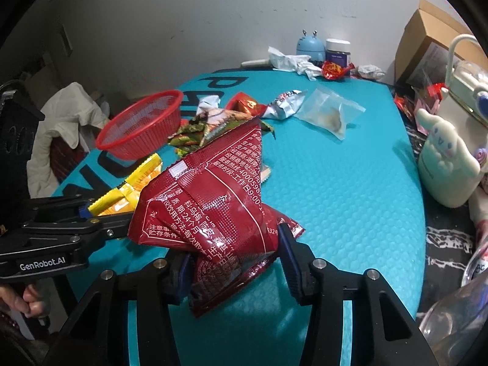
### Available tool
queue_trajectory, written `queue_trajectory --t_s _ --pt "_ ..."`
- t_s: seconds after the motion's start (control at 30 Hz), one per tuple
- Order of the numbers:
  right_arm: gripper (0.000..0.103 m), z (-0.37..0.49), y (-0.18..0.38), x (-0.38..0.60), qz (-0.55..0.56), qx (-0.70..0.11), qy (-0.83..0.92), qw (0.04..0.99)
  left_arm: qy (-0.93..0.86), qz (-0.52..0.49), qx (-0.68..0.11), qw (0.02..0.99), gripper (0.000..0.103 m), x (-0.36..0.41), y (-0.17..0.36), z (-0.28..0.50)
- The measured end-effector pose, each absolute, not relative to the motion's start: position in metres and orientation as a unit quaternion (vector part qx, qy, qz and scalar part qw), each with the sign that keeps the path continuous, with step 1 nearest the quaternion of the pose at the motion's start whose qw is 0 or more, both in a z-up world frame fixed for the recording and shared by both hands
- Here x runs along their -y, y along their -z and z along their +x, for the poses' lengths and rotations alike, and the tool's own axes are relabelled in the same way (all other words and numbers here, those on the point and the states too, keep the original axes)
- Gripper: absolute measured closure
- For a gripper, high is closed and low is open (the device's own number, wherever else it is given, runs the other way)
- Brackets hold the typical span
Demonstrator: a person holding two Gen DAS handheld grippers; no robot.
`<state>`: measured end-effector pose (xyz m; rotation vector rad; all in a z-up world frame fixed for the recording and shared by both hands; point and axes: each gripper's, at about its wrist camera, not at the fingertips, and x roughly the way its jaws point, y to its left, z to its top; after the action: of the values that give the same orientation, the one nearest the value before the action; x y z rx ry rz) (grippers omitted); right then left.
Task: Organize snacks
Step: 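Lift both bags and carry them over the red mesh basket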
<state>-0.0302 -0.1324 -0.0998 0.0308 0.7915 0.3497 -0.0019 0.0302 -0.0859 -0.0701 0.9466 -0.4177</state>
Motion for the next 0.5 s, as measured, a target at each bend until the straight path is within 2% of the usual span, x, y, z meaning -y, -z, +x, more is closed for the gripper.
queue_trajectory --t_s 0.5 --pt "0.054 -0.045 0.05 0.119 -0.017 -0.345 -0.186 0.92 0.205 -0.033 -0.394 0.895 0.07 -0.043 0.038 -0.019"
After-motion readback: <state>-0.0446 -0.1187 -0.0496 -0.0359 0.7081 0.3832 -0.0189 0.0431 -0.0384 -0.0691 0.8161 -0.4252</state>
